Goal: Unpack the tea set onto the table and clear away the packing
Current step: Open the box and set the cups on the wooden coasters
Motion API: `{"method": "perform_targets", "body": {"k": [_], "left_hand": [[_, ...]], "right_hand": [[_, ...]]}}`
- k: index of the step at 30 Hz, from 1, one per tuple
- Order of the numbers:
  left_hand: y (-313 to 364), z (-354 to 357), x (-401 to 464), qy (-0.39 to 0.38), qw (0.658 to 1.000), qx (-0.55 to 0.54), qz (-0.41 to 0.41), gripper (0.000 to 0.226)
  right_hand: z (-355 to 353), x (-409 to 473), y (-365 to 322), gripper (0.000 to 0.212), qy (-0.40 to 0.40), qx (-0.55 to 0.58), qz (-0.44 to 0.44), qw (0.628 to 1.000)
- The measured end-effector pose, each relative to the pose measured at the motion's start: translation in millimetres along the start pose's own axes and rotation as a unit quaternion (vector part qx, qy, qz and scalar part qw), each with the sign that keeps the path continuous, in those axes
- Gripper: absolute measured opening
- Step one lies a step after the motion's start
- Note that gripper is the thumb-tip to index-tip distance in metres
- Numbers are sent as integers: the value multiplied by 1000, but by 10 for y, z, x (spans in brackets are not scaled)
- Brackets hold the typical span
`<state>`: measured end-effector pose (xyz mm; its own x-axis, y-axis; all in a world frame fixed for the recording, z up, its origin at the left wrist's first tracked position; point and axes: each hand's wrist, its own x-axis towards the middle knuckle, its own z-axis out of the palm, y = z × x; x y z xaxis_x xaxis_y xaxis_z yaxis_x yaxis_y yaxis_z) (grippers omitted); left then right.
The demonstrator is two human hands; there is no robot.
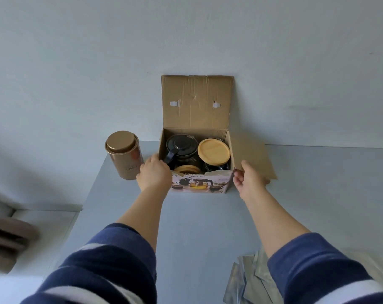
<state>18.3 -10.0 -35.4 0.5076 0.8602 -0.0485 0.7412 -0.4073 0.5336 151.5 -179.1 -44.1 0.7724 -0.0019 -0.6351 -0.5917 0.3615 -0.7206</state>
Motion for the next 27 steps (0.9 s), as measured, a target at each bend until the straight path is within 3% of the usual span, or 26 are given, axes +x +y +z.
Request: {"method": "perform_targets", "body": {"k": [2,5,7,8,10,12,14,16,18,22,27], "left_hand": [[1,30,-35,-4,998,-63,-9,39],[-3,34,-69,-3,999,-46,-10,45],[25,-12,-63,36,996,68,37,45],[53,-50,-53,65,986,130,76,43],[156,-117,-41,94,958,212,166,37],[300,-127,-31,61,938,246,235,28],[474,-107,-59,-5,935,277,223,21],[605,-86,-86,-59,930,333,142,22],[662,-34,-85,-94,921,370,73,30],[748,43,-53,-143,909,391,25,45],[863,59,-44,-179,906,380,-48,36]], "right_hand": [[-52,56,93,61,-3,-56,80,995],[-91,-12,66,25,-38,-167,137,976],[-71,-84,-43,17,-48,-268,69,960],[-47,-78,-96,9,-26,-331,-27,943],[24,-91,-218,17,-5,-442,-238,865],[145,-135,-342,20,-80,-497,-374,779],[301,-157,-405,30,-166,-582,-433,668],[425,-131,-402,57,-194,-696,-430,542],[487,-73,-375,76,-188,-755,-414,472],[537,13,-349,75,-184,-775,-426,430],[570,79,-324,63,-193,-766,-428,439]]}}
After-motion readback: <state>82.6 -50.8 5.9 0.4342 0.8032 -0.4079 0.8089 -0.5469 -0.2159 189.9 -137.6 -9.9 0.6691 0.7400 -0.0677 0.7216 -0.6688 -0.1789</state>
